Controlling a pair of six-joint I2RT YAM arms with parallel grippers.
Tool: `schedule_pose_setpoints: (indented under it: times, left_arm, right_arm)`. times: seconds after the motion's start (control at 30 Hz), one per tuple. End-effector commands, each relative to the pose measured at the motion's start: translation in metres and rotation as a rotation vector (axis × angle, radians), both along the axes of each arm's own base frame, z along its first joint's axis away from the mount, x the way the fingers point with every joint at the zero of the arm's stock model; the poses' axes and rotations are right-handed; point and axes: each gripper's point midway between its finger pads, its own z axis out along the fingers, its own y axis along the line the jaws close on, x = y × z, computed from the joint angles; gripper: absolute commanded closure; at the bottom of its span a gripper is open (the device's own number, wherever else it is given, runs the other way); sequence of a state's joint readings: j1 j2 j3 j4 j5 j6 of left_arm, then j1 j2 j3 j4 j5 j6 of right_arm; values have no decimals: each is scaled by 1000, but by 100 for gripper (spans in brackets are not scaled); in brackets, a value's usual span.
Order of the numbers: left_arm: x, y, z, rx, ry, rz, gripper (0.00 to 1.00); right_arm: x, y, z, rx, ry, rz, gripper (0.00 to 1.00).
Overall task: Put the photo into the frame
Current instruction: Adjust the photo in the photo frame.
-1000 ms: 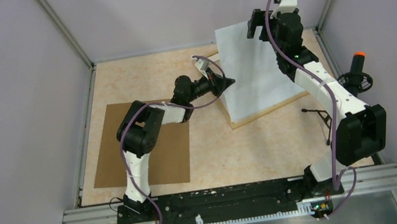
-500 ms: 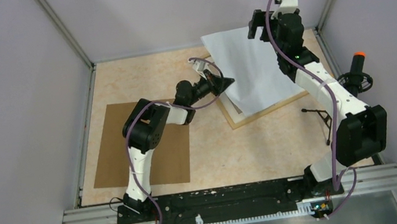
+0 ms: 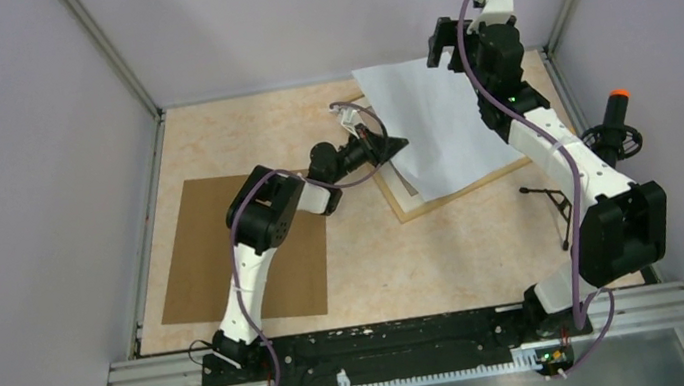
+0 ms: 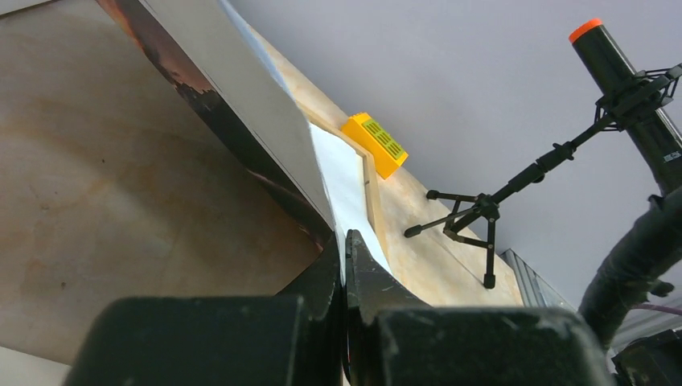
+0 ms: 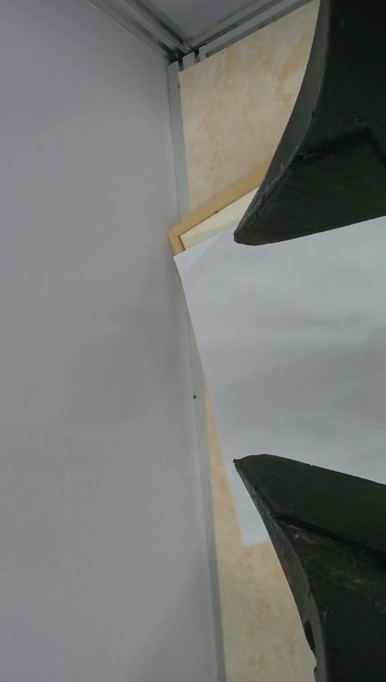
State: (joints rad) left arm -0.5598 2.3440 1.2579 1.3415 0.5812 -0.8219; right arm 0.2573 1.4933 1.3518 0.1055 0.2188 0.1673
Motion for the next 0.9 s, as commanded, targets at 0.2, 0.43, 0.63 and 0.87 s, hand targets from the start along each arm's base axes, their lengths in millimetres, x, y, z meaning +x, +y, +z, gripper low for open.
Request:
schedule_pose_setpoints:
  times: [0.2, 0.43, 0.63, 0.87]
  left_arm:
    - [4, -11, 10, -33, 9, -7, 100]
    - [-6, -19, 33, -64, -106, -129, 100]
    - [-20, -14, 40, 8, -206, -130, 100]
    - [-14, -18, 38, 15, -184, -148, 100]
  right_arm:
    - [-7, -7, 29, 23, -81, -5, 1]
    - [-6, -7, 27, 20, -77, -6, 1]
    - [-6, -7, 27, 23, -78, -6, 1]
    - [-8, -8, 27, 23, -79, -7, 1]
